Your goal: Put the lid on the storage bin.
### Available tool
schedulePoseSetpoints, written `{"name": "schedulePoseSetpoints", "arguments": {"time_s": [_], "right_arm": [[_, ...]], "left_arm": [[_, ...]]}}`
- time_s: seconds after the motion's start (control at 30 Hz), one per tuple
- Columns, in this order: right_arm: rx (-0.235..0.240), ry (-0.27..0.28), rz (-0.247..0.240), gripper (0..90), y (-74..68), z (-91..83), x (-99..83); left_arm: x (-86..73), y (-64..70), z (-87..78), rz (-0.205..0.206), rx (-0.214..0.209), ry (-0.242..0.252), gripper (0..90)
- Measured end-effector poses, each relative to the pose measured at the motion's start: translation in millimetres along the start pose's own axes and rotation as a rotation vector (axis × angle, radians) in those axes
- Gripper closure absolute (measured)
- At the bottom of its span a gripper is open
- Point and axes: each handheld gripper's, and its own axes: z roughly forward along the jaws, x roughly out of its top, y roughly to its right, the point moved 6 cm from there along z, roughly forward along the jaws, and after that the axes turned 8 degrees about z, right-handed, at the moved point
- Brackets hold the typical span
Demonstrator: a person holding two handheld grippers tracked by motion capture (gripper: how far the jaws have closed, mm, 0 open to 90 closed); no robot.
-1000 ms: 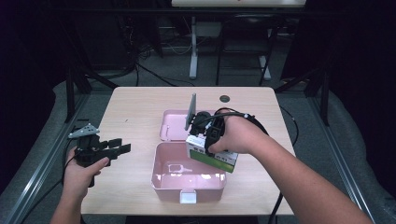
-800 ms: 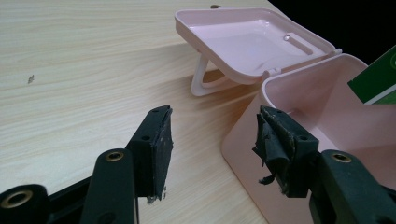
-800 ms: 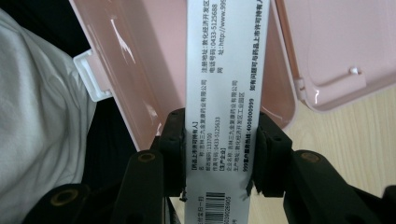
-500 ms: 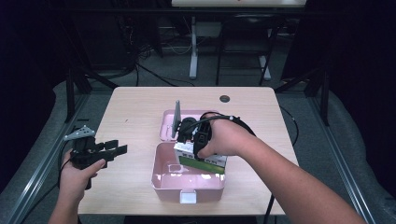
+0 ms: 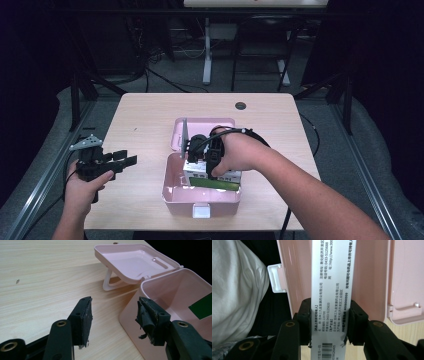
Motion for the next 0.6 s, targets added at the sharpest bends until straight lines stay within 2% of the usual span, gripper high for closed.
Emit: {"name": "schedulePoseSetpoints", "arguments": {"time_s": [0.2, 0.33, 0.5, 0.6], "right_arm": [[-0.005, -0.008, -0.043, 61.3, -2.5, 4.1, -1.0], [0.008, 0.006, -0.045, 61.3, -4.5, 7.8, -0.6], [0.007, -0.021, -0.061, 61.3, -7.2, 16.6, -2.3], [0.020, -0.010, -0.048, 61.3, -7.8, 22.2, -2.5]], "left_arm": [[-0.1, -0.4, -0.3, -0.001, -0.001, 0.000, 45.5], [-0.4, -0.6, 0.6, -0.003, -0.002, 0.003, 45.5], [-0.8, -1.0, 2.0, -0.005, 0.004, 0.007, 45.5], [-0.9, -1.0, 2.4, -0.005, 0.003, 0.008, 45.5]]}}
